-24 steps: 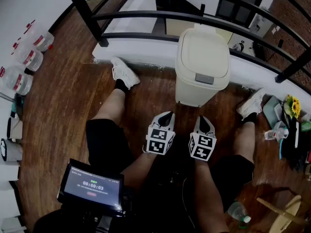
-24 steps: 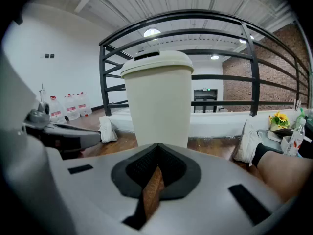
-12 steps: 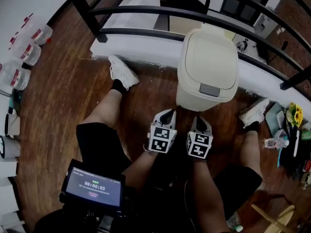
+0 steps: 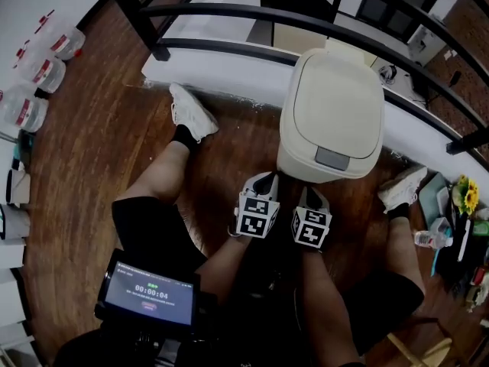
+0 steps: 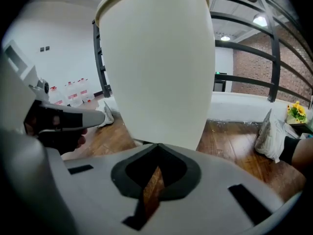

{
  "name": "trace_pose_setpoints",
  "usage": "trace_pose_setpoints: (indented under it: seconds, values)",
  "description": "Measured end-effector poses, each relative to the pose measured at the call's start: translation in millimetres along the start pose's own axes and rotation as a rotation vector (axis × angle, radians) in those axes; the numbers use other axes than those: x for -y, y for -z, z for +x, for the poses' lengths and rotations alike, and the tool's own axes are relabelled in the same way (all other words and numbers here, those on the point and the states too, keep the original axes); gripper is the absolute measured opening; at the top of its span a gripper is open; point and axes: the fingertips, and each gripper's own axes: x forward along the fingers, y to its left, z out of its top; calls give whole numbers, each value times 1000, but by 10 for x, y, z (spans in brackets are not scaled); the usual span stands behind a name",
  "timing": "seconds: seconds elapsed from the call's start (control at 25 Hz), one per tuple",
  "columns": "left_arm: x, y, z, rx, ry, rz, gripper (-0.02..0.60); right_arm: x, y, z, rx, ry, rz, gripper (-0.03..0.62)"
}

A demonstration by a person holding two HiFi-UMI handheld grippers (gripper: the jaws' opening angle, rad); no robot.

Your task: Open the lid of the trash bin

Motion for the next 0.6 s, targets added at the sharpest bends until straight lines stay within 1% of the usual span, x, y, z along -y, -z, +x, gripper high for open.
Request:
trace_pose_setpoints:
  seconds: [0.12,0.24,0.32,0.44,0.6]
  values:
    - [-62,50,49,-19,-10,-8,-2,4,56,140,-24,-9,12,5]
    - [-43,138,124,-43,0,14,-2,54,125,296,-46,-1,35,5]
    - [-47,191,168,-57,4,15,-2,62,156,397,-56,0,42,5]
    - [-68,249,246,-79,7,4,-2,77,194,489,-71,3,36,5]
    - [-226,328,354,-102,-18,-31,-2,85,250,621,-86,4,26,5]
